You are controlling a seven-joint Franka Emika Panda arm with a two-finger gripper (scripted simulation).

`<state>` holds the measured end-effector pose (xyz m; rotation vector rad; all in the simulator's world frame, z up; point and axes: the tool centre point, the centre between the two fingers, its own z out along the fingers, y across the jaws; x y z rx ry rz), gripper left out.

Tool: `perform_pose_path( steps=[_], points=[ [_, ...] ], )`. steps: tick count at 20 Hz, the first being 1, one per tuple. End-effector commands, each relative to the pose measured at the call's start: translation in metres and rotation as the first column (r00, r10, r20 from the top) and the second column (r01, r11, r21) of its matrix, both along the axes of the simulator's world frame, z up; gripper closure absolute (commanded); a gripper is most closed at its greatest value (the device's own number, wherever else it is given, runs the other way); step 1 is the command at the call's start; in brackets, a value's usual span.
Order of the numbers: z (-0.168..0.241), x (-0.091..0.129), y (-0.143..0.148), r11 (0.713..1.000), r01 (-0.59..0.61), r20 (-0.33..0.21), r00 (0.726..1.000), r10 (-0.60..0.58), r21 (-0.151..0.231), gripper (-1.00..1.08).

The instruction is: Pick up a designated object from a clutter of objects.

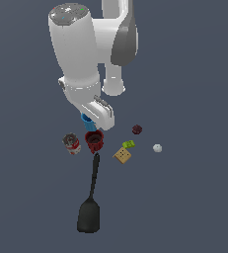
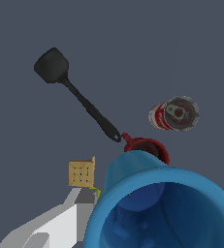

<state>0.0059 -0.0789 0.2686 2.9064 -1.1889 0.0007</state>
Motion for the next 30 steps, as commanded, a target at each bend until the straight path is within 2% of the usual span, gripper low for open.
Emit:
perform_pose_path(
  steps=[1,9,15,22,30],
  points=[
    [0.017,0.012,-0.001,1.000,0.000,0.000,1.000,0.000,0.000,1.08],
    [0.064,0.046,-0.004,1.000,0.000,0.000,1.000,0.000,0.001,1.08],
    [0.087,0.065,-0.006,1.000,-0.001,0.000,1.000,0.001,0.001,1.08],
    [0.102,0.077,-0.007,1.000,-0.001,0.000,1.000,0.001,0.001,1.08],
    [0.105,0.080,-0.007,1.000,-0.001,0.000,1.000,0.001,0.001,1.08]
  ],
)
